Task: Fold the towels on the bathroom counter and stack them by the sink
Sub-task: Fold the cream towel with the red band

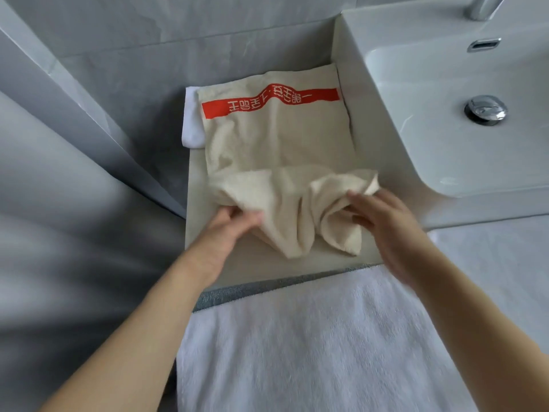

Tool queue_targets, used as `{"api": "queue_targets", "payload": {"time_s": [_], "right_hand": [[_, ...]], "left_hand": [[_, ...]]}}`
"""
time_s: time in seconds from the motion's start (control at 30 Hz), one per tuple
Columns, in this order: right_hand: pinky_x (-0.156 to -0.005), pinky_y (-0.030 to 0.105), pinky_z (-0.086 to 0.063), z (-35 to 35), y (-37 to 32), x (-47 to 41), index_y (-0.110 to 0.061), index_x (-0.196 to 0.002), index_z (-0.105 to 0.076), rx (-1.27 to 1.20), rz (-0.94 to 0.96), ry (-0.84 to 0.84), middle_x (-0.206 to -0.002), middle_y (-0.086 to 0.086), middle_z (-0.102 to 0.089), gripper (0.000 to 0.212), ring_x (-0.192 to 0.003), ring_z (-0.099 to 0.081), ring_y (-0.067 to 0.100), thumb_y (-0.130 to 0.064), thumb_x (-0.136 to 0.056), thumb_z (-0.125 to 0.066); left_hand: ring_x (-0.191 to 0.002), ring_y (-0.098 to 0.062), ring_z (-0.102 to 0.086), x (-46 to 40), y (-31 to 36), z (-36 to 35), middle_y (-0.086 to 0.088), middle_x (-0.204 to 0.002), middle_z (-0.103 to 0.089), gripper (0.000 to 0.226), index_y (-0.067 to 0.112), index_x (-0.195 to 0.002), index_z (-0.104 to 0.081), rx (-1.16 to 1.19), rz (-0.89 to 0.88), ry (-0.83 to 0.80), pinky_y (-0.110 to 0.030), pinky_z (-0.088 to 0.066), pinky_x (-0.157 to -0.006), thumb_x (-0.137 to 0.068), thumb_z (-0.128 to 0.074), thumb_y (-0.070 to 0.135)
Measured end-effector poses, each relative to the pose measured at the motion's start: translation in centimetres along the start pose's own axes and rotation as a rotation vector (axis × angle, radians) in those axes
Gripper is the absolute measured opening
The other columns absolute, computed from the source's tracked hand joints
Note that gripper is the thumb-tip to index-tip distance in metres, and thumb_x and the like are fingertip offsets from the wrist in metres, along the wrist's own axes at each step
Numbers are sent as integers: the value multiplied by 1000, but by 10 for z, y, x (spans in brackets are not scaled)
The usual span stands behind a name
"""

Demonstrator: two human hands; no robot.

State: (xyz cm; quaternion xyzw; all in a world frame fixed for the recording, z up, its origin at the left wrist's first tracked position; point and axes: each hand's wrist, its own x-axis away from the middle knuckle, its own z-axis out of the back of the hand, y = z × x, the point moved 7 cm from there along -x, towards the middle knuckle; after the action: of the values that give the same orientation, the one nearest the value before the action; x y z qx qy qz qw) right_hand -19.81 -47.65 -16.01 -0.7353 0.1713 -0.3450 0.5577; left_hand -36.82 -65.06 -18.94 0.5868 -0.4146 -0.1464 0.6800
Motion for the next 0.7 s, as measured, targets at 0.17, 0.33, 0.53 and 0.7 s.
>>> {"api": "queue_targets", "payload": {"time_s": [0.17,0.33,0.53,0.7], "right_hand": [[-99,44,-46,-3,21,-9,-24,-99,-62,886,-55,90,-116,5,-64,27,-115,-56,27,-39,-77,-58],[-74,34,-46,8,4,-9,-10,-78,-61,108,-12,101,-75,4,-59,22,-76,-57,19,-20,-90,-45],[-55,17,-51,14,-12,8,-12,-77,-62,-262,-155,78,-62,-3,-67,30,-63,-68,8,-25,-98,-46],[-59,28,-40,23,-5,40,-17,-69,-56,-251,-285,2,-65,2,-44,24,-63,-50,14,-25,-91,-52]], "left_hand": [[-110,-8,-63,-8,-3,-18,3,-114,-70,38,23,-107,-69,-359,-93,94,-34,-48,-99,-77,-73,46],[-101,-3,-68,-1,33,-1,13,-103,-75,24,25,-102,-68,-19,-233,285,-20,-52,-85,-88,-57,42],[-118,-17,-63,20,64,-7,-3,-124,-69,43,18,-127,-62,169,-120,99,-40,-45,-103,-92,-51,39],[-97,-15,-71,56,79,5,-1,-102,-76,28,21,-90,-79,268,-97,228,-34,-52,-86,-95,-53,26]]}}
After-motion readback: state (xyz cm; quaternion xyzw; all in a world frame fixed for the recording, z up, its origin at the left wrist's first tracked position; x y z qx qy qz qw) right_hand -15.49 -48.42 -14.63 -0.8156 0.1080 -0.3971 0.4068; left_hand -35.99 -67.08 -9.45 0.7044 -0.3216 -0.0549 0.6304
